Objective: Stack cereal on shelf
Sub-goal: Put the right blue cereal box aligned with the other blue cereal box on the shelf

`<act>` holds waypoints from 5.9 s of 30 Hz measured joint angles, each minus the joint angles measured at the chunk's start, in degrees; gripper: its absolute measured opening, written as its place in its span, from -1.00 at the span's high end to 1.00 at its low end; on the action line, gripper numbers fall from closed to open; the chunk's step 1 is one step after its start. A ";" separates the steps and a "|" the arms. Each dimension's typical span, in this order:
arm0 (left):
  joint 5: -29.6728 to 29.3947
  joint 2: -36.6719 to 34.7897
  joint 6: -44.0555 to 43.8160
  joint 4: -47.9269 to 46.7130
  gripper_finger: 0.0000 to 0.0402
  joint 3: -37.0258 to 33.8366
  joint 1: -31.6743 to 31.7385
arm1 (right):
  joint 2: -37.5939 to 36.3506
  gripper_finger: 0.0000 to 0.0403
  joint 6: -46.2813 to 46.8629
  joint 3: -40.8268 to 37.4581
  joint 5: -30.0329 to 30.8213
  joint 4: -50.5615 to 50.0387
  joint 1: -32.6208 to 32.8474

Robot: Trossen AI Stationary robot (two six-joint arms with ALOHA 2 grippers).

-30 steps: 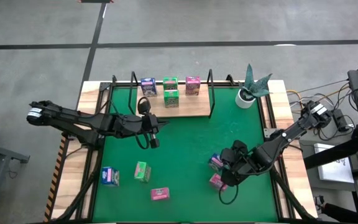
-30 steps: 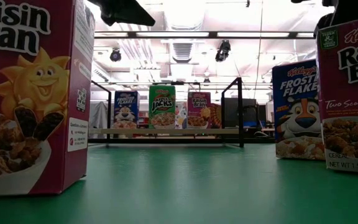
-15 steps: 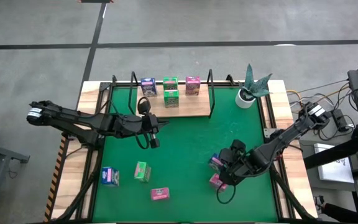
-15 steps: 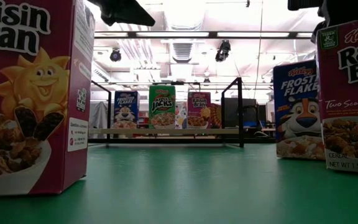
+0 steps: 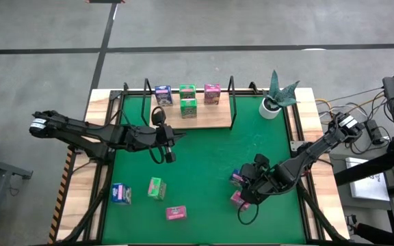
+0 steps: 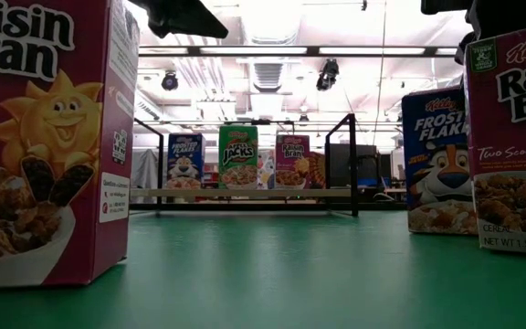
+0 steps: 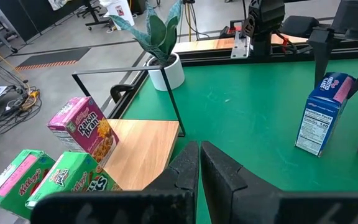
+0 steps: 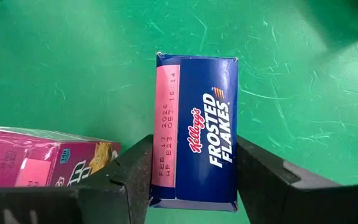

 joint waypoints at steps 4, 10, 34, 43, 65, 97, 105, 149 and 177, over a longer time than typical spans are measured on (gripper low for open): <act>-0.02 0.02 0.21 0.00 1.00 0.00 0.00 | 0.00 0.12 -0.15 0.00 0.41 0.04 0.00; -0.02 -0.11 1.17 0.00 1.00 -0.01 -0.05 | -0.23 0.14 -1.04 0.22 1.17 0.24 -0.02; 2.08 -28.48 10.84 19.15 1.00 -20.17 -0.22 | -3.34 0.14 -33.37 12.52 0.35 9.98 -20.20; 2.05 -32.46 10.82 20.36 1.00 -22.21 -0.22 | -2.39 0.14 -50.59 13.24 -11.16 30.98 -31.94; 2.08 -31.52 11.10 23.52 1.00 -22.24 -0.22 | 23.66 0.14 -67.53 36.47 -17.13 31.35 -41.98; 2.08 -31.41 11.44 23.39 1.00 -22.25 -0.21 | 45.83 0.14 -66.76 61.83 -21.43 17.43 -47.59; 2.08 -31.39 11.43 23.39 1.00 -22.25 -0.21 | 45.83 0.15 -69.52 61.76 -21.35 17.44 -47.84; 2.08 -30.71 11.41 21.90 1.00 -22.25 -0.20 | 25.49 0.56 -70.58 45.06 -19.25 13.41 -37.85; 2.22 -4.09 7.23 -44.53 1.00 17.32 7.28 | -13.86 0.76 -66.59 -18.65 -19.69 61.06 -27.87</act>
